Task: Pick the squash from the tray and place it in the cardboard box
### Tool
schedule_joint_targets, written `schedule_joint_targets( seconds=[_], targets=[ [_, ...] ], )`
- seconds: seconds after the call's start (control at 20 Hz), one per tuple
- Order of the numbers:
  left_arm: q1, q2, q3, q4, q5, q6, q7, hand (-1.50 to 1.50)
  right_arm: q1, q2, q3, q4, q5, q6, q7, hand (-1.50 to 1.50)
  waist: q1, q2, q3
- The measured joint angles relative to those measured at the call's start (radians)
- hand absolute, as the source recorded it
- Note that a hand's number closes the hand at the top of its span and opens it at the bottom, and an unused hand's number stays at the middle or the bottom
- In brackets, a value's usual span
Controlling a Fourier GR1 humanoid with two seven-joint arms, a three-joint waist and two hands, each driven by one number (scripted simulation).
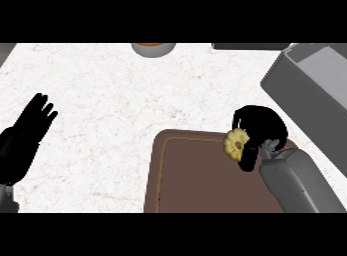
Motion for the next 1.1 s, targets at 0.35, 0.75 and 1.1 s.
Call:
schedule_joint_targets(
  seconds=[0.35, 0.75, 1.1],
  targets=[
    [0.001, -0.002, 0.022, -0.010, -0.002, -0.011, 0.024, 0.00, -0.149, -0.068, -0.083, 0.232, 0.047, -0.202, -0.238, 1.50, -0.004, -0.004, -0.001],
    [0.034, -0.009, 0.044, -0.018, -0.016, -0.019, 0.026, 0.00, -0.230, -0.088, -0.132, 0.036, 0.054, -0.217, -0.223, 1.50, -0.022, -0.013, -0.002],
    [0.020, -0.026, 0.043, -0.033, -0.022, -0.011, 0.055, 0.00, -0.337, -0.118, -0.231, -0.100, 0.087, -0.212, -0.091, 1.50, -0.024, -0.013, -0.002]
  ],
)
